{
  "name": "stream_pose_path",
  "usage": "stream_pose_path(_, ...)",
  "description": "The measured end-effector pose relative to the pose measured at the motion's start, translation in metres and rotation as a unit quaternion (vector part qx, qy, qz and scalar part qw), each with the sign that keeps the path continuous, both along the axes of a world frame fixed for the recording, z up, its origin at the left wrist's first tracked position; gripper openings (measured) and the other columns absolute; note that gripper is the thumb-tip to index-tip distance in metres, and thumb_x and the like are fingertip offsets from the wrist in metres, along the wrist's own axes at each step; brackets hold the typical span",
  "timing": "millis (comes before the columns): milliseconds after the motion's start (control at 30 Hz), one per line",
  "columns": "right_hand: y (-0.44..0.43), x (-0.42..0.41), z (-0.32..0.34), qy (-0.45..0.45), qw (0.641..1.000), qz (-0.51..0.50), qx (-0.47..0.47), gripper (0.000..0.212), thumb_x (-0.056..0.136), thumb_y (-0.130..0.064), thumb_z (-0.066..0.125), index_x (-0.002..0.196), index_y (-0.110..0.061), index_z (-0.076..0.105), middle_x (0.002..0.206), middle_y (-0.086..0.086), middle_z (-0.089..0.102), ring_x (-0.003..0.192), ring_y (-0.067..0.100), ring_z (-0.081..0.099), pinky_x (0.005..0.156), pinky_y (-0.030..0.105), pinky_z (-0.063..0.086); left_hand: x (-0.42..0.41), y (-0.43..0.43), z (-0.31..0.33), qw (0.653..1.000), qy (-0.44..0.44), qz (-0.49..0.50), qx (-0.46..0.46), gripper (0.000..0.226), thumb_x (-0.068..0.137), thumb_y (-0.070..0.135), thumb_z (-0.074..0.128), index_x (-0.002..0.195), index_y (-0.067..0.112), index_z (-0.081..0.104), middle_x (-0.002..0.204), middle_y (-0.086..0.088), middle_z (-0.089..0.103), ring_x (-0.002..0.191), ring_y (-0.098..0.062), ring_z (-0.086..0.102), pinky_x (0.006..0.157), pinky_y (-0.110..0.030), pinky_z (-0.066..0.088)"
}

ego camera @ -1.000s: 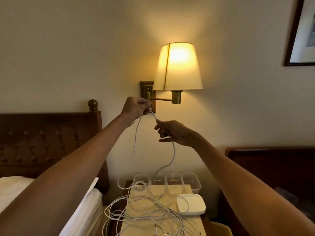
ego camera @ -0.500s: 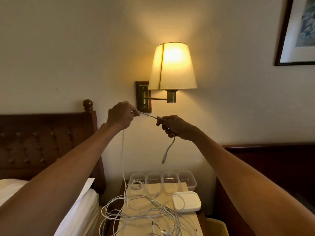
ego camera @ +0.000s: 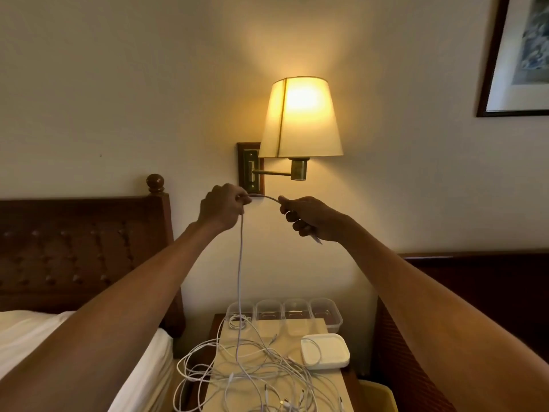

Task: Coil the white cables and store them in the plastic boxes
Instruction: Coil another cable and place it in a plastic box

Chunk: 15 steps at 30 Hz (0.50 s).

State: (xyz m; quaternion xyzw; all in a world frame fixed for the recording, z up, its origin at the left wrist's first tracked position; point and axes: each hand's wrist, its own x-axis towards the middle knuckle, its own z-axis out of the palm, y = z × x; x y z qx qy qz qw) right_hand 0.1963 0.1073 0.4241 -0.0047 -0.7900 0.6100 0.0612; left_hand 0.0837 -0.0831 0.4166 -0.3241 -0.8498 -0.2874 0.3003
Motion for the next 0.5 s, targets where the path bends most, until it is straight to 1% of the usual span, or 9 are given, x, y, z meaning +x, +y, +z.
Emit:
stream_pose_path(67,0.002,0.002,0.001,-0.019,0.999,0.027,-0.019,0.030,0.102,-0.037,0.044,0.090,-0.010,0.053,0.067,-0.001,0.039,0.050,0.008,0.028,0.040,0.017,0.027,-0.008,-0.006,0.001,0.999,-0.008,0.045,-0.001,0.019,0.098,0.022,0.060,0.106,0.014,0.075,0.096,-0.005,0.074,0.090,-0.025,0.069,0.070,-0.034,0.050)
stream_pose_path(100,0.003,0.002,0.002,-0.022,0.998,0.038,-0.037,0.030,0.103,-0.036,0.042,0.089,-0.011,0.052,0.067,-0.001,0.039,0.048,0.007,0.028,0.039,0.017,0.027,-0.009,-0.006,0.000,0.999,-0.018,0.049,-0.014,0.019,0.098,0.021,0.060,0.106,0.013,0.075,0.098,-0.006,0.074,0.092,-0.026,0.068,0.070,-0.034,0.050)
stream_pose_path(167,0.002,0.002,0.004,-0.022,0.994,0.050,-0.092,0.031,0.105,-0.033,0.037,0.086,-0.012,0.051,0.065,-0.002,0.037,0.046,0.006,0.028,0.038,0.017,0.027,-0.009,-0.002,-0.004,0.998,-0.056,0.024,-0.026,0.018,0.097,0.016,0.060,0.105,0.009,0.075,0.096,-0.007,0.073,0.090,-0.024,0.069,0.074,-0.038,0.055)
stream_pose_path(200,0.002,0.002,0.005,-0.019,0.991,0.058,-0.121,0.032,0.106,-0.032,0.035,0.085,-0.013,0.050,0.063,-0.003,0.037,0.045,0.006,0.028,0.038,0.017,0.027,-0.008,0.000,-0.005,0.996,-0.081,0.005,-0.021,0.018,0.097,0.012,0.060,0.105,0.006,0.074,0.092,-0.006,0.072,0.085,-0.022,0.070,0.076,-0.039,0.058)
stream_pose_path(267,0.002,0.001,0.006,-0.008,0.981,0.082,-0.177,0.031,0.107,-0.028,0.031,0.087,-0.012,0.050,0.062,-0.003,0.038,0.046,0.006,0.030,0.039,0.016,0.030,-0.006,0.002,-0.009,0.991,-0.132,-0.018,-0.025,0.020,0.095,0.003,0.060,0.112,0.003,0.070,0.088,-0.004,0.069,0.075,-0.017,0.069,0.069,-0.033,0.060)
stream_pose_path(333,0.001,-0.002,0.006,0.008,0.969,0.091,-0.231,0.028,0.107,-0.022,0.028,0.099,-0.009,0.052,0.065,-0.002,0.044,0.048,0.006,0.031,0.042,0.015,0.032,-0.002,0.004,-0.011,0.979,-0.192,-0.034,-0.063,0.027,0.093,-0.001,0.060,0.119,0.006,0.066,0.095,-0.004,0.067,0.074,-0.014,0.064,0.058,-0.026,0.056)
stream_pose_path(400,-0.001,-0.006,0.004,0.025,0.958,0.076,-0.276,0.028,0.107,-0.013,0.026,0.117,-0.005,0.050,0.070,0.000,0.050,0.050,0.007,0.033,0.045,0.015,0.034,0.006,0.008,-0.012,0.957,-0.256,-0.061,-0.120,0.023,0.099,0.007,0.055,0.119,0.012,0.066,0.088,0.000,0.061,0.064,-0.011,0.053,0.049,-0.021,0.046)
stream_pose_path(467,-0.003,-0.013,-0.001,0.047,0.952,0.055,-0.297,0.034,0.104,-0.004,0.024,0.130,0.000,0.046,0.080,0.004,0.055,0.054,0.008,0.038,0.050,0.014,0.038,0.016,0.014,-0.012,0.936,-0.287,-0.085,-0.186,0.025,0.102,0.018,0.051,0.123,0.018,0.066,0.080,-0.002,0.057,0.059,-0.011,0.045,0.047,-0.020,0.040)
stream_pose_path(500,-0.005,-0.016,-0.004,0.058,0.951,0.042,-0.300,0.036,0.104,-0.001,0.025,0.134,0.001,0.044,0.090,0.008,0.060,0.058,0.008,0.042,0.053,0.014,0.041,0.022,0.018,-0.011,0.928,-0.290,-0.096,-0.215,0.027,0.103,0.021,0.050,0.126,0.020,0.064,0.080,-0.003,0.058,0.060,-0.012,0.045,0.048,-0.020,0.040)
